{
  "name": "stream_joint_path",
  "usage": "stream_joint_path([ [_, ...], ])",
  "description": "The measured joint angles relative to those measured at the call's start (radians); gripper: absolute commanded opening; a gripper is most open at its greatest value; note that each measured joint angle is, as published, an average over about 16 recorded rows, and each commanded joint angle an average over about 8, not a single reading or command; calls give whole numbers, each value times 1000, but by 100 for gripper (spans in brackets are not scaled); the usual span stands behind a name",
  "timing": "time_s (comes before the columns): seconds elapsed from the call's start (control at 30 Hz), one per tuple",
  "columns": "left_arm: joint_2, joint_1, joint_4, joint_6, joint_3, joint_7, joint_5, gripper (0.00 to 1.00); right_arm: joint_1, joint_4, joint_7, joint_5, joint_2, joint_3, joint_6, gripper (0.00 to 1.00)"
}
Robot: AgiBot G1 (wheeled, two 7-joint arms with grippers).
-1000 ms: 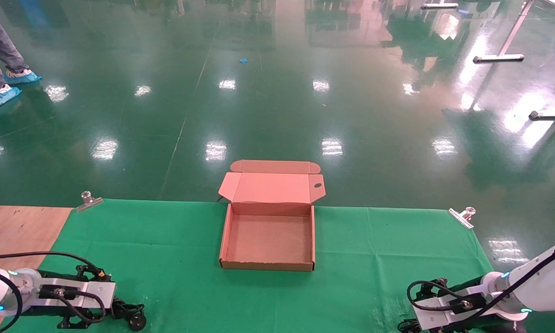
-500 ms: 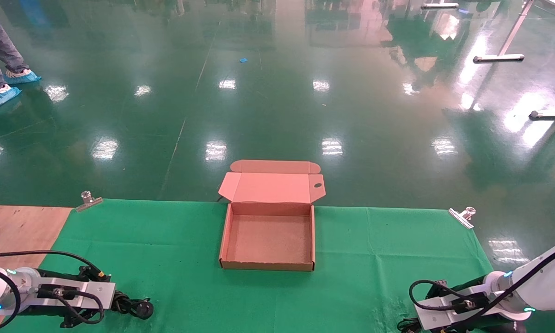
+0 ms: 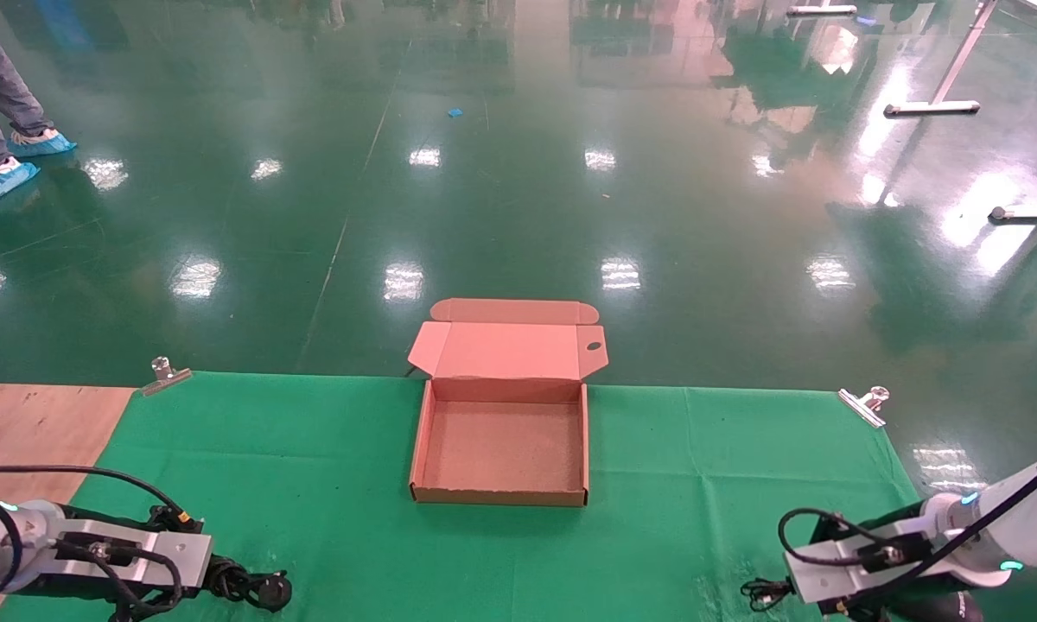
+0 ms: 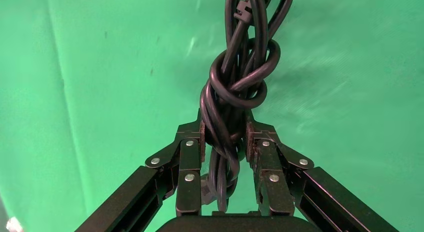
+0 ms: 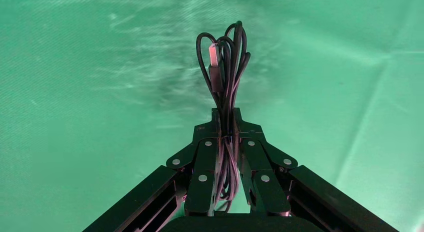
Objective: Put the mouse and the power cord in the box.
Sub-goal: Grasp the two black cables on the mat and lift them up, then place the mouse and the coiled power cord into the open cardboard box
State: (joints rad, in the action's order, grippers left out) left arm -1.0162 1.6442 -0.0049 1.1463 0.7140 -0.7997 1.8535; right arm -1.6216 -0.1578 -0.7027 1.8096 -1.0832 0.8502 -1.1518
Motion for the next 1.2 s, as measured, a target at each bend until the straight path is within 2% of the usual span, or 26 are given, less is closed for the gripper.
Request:
stream_joint_path([
  [0.33,9,133,-26,208,2,-4,3,0,-110,-132,54,-28,42,-22,-100,0],
  [0.63,-46,278,-67,262,1,42,2,0,-224,-367,226,-24,38,-32,-160,0],
  [0.9,-136,388,-85,238,-6,88,-5,0,-304,-501,388,7,-42,-31,-133,0],
  [1.03,-181,428,-84,211,-10,98,-9,0,-341,-495,423,20,-99,-30,-105,0],
  [1.2,-228,463,-75,178,-13,96,-12,0,-382,-438,421,27,-164,-31,-75,0],
])
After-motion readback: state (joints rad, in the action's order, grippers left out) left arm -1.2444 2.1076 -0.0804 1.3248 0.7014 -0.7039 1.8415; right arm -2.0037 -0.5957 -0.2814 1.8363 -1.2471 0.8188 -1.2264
